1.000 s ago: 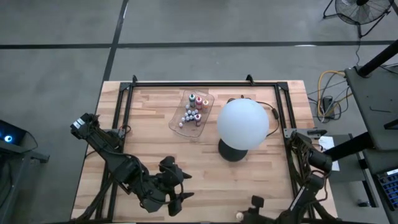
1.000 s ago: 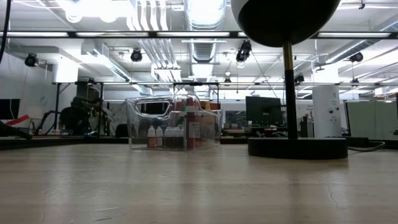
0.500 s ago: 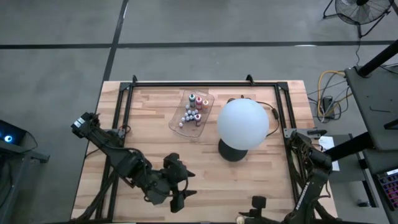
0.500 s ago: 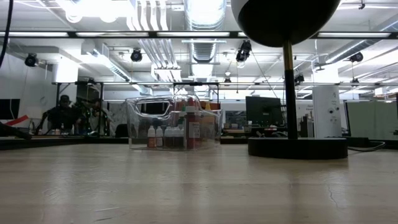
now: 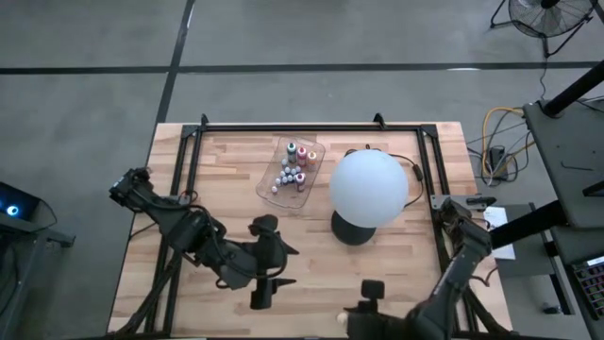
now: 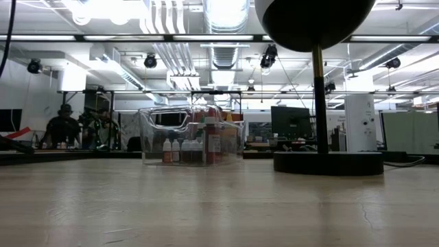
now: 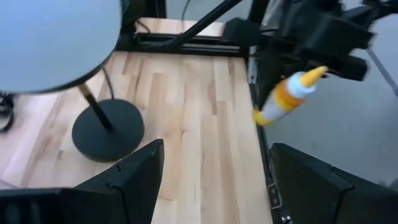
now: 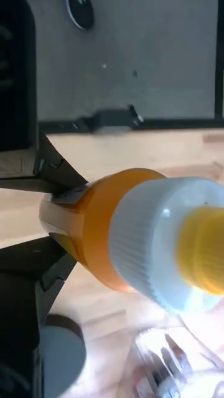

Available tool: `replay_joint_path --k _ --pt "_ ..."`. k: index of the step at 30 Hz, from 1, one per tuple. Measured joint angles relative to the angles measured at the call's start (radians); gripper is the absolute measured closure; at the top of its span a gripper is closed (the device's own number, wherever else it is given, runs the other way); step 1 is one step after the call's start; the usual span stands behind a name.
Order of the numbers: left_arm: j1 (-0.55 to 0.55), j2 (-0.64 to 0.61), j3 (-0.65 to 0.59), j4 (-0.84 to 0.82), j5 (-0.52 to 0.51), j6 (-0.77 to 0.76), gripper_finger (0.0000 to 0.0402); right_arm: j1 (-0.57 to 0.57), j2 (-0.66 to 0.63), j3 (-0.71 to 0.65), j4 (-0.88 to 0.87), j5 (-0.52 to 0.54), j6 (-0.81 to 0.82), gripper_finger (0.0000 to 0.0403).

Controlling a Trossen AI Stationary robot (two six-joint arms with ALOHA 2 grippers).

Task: Pick & Place food coloring
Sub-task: Put the large yellow food coloring bottle into the transparent bin

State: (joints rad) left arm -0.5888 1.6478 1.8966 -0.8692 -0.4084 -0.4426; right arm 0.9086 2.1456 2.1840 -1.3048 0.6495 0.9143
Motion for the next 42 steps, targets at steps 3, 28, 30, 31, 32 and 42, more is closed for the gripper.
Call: replay_joint_path --k 3,28,30,31,32,42 --pt "-0.001 0.000 0.021 -0.002 0.023 0.042 0.0140 -0.044 0.000 0.026 -0.003 0.003 -0.031 0.0312" --pt "0.027 -0.003 0.030 -0.033 0.221 0.154 0.0140 -0.285 0.000 0.097 0.272 -0.015 -0.166 0.0312" --pt "0.033 0.001 0.029 -0.024 0.202 0.154 0.0140 -0.291 0.000 0.096 0.271 -0.015 -0.166 0.0312" --pt "0.036 0.002 0.029 -0.021 0.199 0.154 0.0141 -0.293 0.000 0.096 0.270 -0.015 -0.167 0.0312" --pt "0.039 0.003 0.029 -0.022 0.198 0.154 0.0140 -0.296 0.000 0.096 0.271 -0.014 -0.169 0.0312" --pt "0.059 0.005 0.006 -0.024 0.196 0.139 0.0140 -0.315 0.000 0.099 0.279 -0.011 -0.186 0.0312"
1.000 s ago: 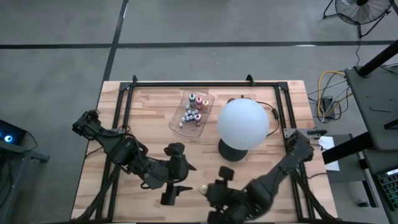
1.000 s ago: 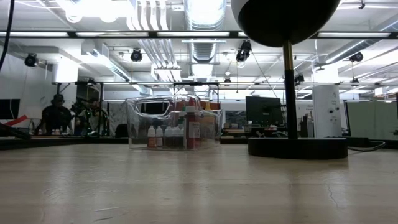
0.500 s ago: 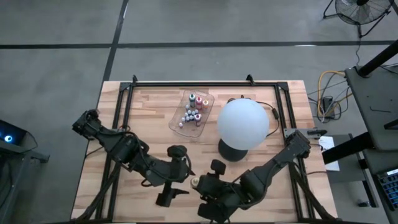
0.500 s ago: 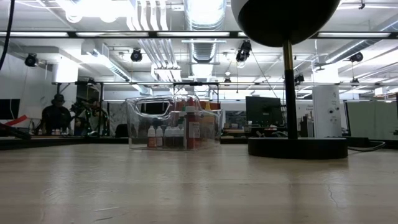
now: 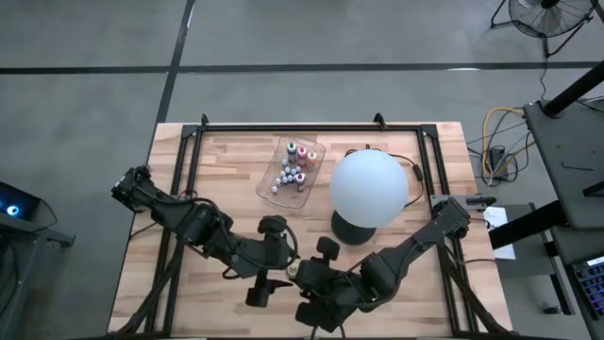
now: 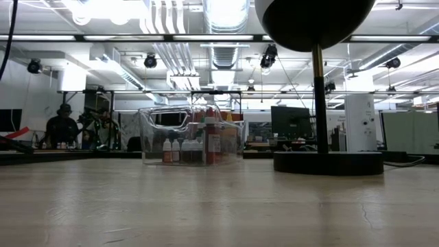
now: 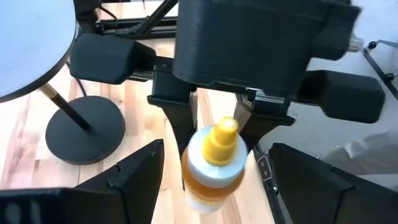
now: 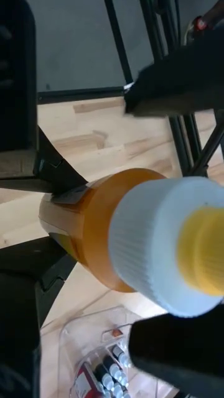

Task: Pick & Place food coloring
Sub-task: Put the large yellow food coloring bottle into the transparent bin

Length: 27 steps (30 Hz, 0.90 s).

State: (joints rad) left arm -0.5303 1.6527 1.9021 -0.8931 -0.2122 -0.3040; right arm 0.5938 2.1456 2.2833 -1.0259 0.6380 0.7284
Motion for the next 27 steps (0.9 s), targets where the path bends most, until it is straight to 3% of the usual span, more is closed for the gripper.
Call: replay_joint_path --k 8,21,27 --pt "0.009 0.000 -0.011 0.001 -0.055 -0.003 0.0147 0.001 0.000 0.010 0.018 -0.007 -0.011 0.0312" --pt "0.014 0.000 -0.011 0.006 -0.026 -0.050 0.0280 0.000 0.000 0.017 0.012 -0.011 -0.023 0.0312" --pt "0.014 0.000 -0.011 0.005 -0.024 -0.065 0.0285 -0.002 0.000 0.020 0.012 -0.016 -0.016 0.0306"
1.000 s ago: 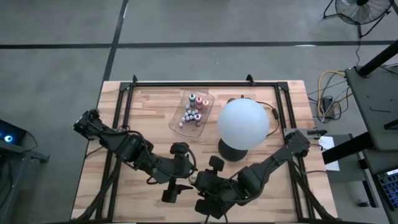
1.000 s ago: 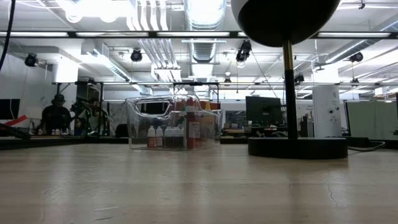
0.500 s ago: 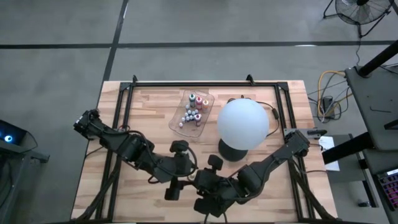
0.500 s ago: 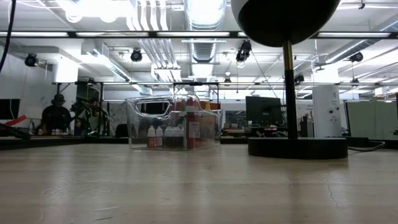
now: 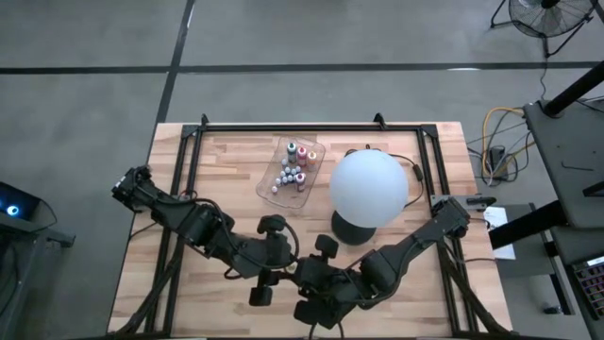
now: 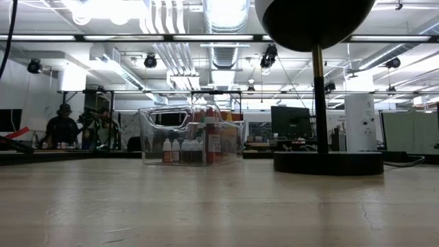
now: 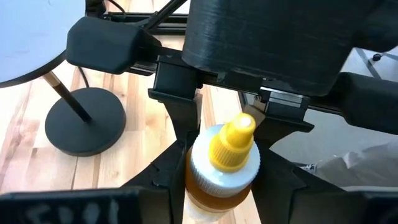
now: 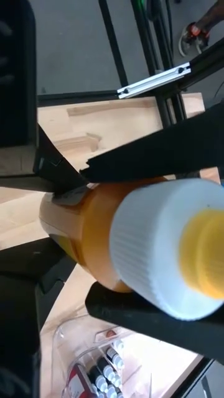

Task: Pick & Place food coloring
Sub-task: Put the large yellow food coloring bottle into the transparent bin

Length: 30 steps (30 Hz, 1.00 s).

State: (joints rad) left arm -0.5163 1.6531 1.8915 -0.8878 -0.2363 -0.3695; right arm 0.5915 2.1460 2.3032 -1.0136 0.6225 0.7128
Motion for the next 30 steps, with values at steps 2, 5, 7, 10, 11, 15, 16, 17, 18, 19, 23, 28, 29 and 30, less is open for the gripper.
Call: replay_joint_path --k 2,5,7,10,11,15,16,17,18,19,23,28,29,30 --pt "0.000 0.000 0.000 0.000 0.000 0.000 0.0285 -0.001 0.000 0.000 -0.001 0.000 0.015 0.0295" --pt "0.001 0.000 0.000 -0.002 -0.005 0.000 0.0285 -0.001 0.000 0.000 -0.017 -0.001 0.038 0.0271" --pt "0.002 0.000 0.000 -0.010 -0.010 0.000 0.0285 -0.001 0.000 0.001 -0.041 -0.003 0.064 0.0252" --pt "0.006 -0.003 0.001 -0.023 -0.015 -0.006 0.0285 0.003 -0.007 0.001 -0.100 -0.011 0.143 0.0220" --pt "0.007 -0.003 0.005 -0.045 -0.015 -0.010 0.0285 0.007 -0.014 0.001 -0.124 -0.012 0.171 0.0210" --pt "0.007 -0.009 0.008 -0.123 -0.061 -0.025 0.0285 0.030 -0.046 0.001 -0.184 0.010 0.204 0.0170" --pt "0.007 -0.013 0.008 -0.143 -0.074 -0.026 0.0285 0.038 -0.049 0.001 -0.187 0.021 0.203 0.0162" --pt "0.010 -0.018 0.007 -0.149 -0.079 -0.025 0.0285 0.048 -0.050 0.001 -0.187 0.028 0.203 0.0155" --pt "0.015 -0.027 0.005 -0.149 -0.079 -0.022 0.0285 0.058 -0.051 0.001 -0.187 0.034 0.203 0.0149" --pt "0.020 -0.037 0.002 -0.149 -0.079 -0.020 0.0285 0.068 -0.051 0.001 -0.186 0.034 0.204 0.0144" --pt "0.059 -0.072 0.002 -0.150 -0.079 0.015 0.0286 0.113 -0.052 0.000 -0.190 0.045 0.242 0.0131" --pt "0.147 -0.119 -0.014 -0.156 -0.079 0.057 0.0286 0.179 -0.052 0.000 -0.197 0.115 0.341 0.0129" --pt "0.165 -0.128 -0.024 -0.157 -0.079 0.061 0.0286 0.190 -0.052 0.000 -0.202 0.130 0.364 0.0129" --pt "0.183 -0.138 -0.035 -0.157 -0.079 0.069 0.0286 0.201 -0.052 0.000 -0.211 0.144 0.388 0.0128"
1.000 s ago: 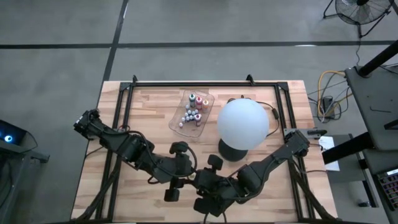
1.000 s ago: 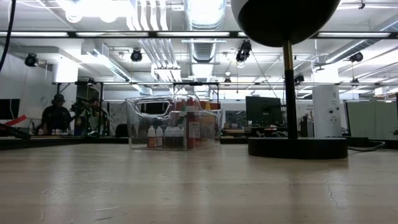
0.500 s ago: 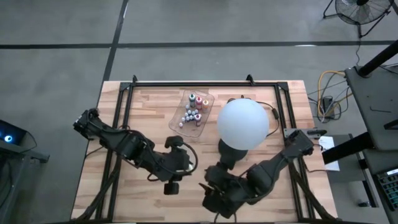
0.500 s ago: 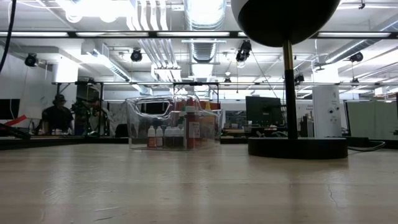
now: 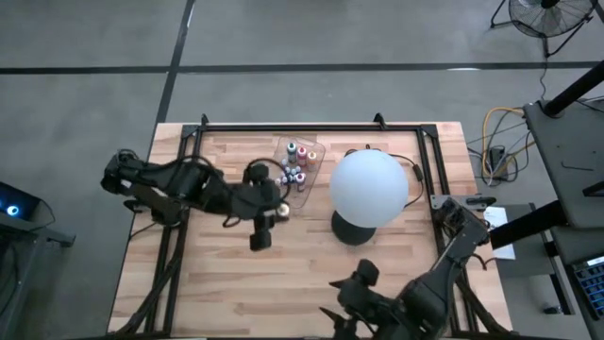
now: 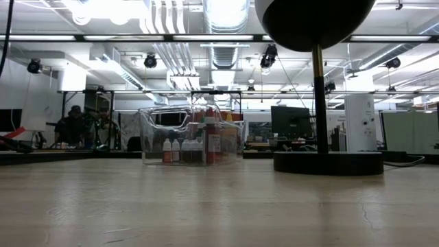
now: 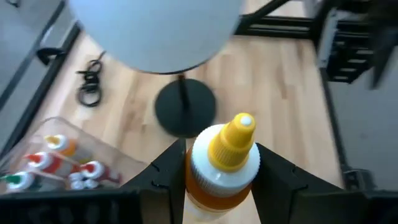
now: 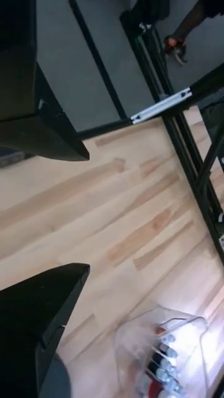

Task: Pick & Place food coloring
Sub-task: Put the large yellow food coloring bottle into the transparent bin

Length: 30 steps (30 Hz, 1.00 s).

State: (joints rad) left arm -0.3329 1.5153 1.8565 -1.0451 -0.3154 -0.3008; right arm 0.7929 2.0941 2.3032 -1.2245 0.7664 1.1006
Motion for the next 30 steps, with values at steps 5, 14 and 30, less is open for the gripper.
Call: replay_joint_path --k 5,14,30 --pt "0.070 -0.066 -0.107 0.052 0.025 0.032 0.0286 0.044 0.000 -0.002 -0.050 0.052 0.111 0.0128" --pt "0.189 -0.213 -0.456 0.313 0.117 0.060 0.0286 0.087 0.000 -0.004 -0.083 0.059 0.185 0.0117" --pt "0.461 -0.192 -0.794 0.641 0.153 0.072 0.0287 0.096 0.000 0.000 -0.070 0.040 0.239 0.0121"
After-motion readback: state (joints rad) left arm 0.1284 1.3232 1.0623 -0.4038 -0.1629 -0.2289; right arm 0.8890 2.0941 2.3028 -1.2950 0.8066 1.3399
